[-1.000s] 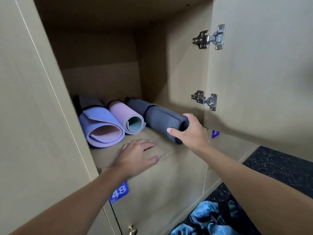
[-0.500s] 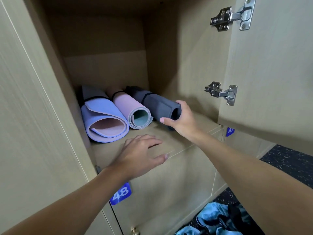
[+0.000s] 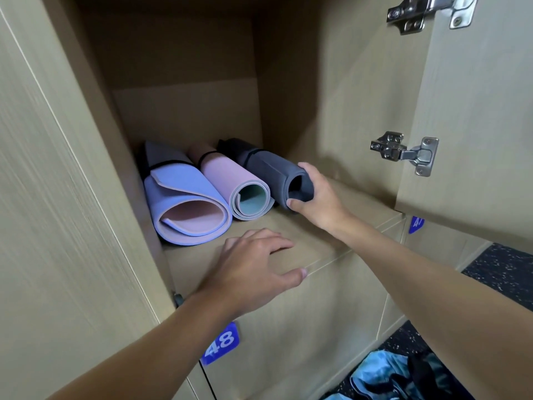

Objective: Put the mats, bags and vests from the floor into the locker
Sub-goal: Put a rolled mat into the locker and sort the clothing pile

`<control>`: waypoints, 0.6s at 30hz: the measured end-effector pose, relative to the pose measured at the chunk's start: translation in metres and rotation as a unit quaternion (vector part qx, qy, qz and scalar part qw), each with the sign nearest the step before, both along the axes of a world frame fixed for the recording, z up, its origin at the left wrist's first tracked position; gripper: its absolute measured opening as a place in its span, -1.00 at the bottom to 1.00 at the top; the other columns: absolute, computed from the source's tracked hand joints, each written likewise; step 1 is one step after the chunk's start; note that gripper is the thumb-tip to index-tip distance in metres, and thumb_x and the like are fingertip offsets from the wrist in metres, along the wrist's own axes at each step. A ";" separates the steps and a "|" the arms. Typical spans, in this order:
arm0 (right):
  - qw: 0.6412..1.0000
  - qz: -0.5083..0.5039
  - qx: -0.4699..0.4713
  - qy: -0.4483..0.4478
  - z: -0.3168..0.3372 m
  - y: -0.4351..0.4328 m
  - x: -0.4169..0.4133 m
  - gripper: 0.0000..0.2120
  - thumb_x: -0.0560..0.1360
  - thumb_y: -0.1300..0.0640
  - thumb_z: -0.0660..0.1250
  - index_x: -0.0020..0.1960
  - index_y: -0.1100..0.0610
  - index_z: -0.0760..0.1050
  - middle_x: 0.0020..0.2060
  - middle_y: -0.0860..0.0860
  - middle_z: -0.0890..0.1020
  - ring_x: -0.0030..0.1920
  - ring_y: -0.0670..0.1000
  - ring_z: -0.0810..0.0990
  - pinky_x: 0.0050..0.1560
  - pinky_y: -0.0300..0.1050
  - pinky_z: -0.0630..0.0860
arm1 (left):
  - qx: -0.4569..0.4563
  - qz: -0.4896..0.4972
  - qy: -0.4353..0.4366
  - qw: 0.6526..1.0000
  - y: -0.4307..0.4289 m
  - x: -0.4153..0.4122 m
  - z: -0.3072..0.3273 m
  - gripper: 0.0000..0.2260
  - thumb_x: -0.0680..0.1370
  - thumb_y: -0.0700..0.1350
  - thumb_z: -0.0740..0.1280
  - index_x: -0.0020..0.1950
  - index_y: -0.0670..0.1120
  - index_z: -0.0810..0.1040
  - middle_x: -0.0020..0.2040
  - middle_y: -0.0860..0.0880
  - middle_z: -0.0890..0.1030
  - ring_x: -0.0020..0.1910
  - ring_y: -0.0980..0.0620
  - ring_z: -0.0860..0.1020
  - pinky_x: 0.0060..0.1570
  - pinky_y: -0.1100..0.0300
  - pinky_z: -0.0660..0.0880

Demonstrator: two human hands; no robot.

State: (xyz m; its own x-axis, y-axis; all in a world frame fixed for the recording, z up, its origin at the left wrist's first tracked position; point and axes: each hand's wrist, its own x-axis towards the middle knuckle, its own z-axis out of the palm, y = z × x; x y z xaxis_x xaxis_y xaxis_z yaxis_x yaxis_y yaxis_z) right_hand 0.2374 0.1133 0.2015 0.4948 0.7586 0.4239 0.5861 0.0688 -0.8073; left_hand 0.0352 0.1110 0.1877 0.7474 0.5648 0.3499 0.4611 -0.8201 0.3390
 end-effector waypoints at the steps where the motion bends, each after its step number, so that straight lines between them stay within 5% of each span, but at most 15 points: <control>1: 1.000 0.015 -0.002 0.027 0.000 0.004 0.000 -0.22 0.37 0.24 0.51 0.48 -0.01 0.23 0.35 0.03 0.41 0.33 0.02 0.41 0.32 -0.19 0.32 | 0.001 -0.001 -0.001 1.000 0.000 0.000 0.000 -0.53 0.42 0.34 0.36 0.28 0.24 0.51 0.29 0.34 0.44 0.28 0.40 0.26 0.27 0.33 0.10; 6: 0.996 -0.013 0.028 0.082 0.003 0.022 -0.004 -0.40 0.42 -0.02 0.49 0.35 -0.02 0.28 0.24 0.00 0.45 0.20 -0.03 0.47 0.14 -0.24 0.36 | 0.004 -0.002 -0.003 1.000 -0.001 -0.001 0.001 -0.52 0.43 0.34 0.35 0.32 0.25 0.49 0.33 0.33 0.41 0.26 0.41 0.20 0.26 0.35 0.09; 11: 0.994 -0.017 0.031 0.104 0.006 0.034 -0.003 -0.50 0.48 0.14 0.37 0.34 0.03 0.26 0.18 0.08 0.52 0.08 0.00 0.51 -0.10 -0.35 0.40 | 0.003 -0.008 -0.005 1.000 -0.002 0.000 0.001 -0.52 0.44 0.33 0.35 0.33 0.24 0.48 0.34 0.32 0.41 0.25 0.41 0.16 0.28 0.34 0.09; 18: 0.997 -0.055 -0.036 0.051 0.010 0.037 -0.002 -0.34 0.46 -0.05 0.43 0.47 -0.04 0.23 0.32 0.04 0.23 0.37 0.03 0.28 0.40 -0.11 0.27 | 0.005 -0.006 0.005 1.000 -0.003 -0.001 0.002 -0.51 0.44 0.35 0.33 0.33 0.23 0.48 0.34 0.33 0.40 0.30 0.38 0.23 0.30 0.31 0.10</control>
State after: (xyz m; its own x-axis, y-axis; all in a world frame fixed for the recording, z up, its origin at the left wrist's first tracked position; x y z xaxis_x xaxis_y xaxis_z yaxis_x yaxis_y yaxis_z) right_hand 0.2349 0.1501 0.2111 0.6142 0.7240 0.3139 0.5015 -0.0511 -0.8636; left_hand 0.0344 0.1081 0.1897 0.7572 0.5527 0.3480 0.4547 -0.8286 0.3266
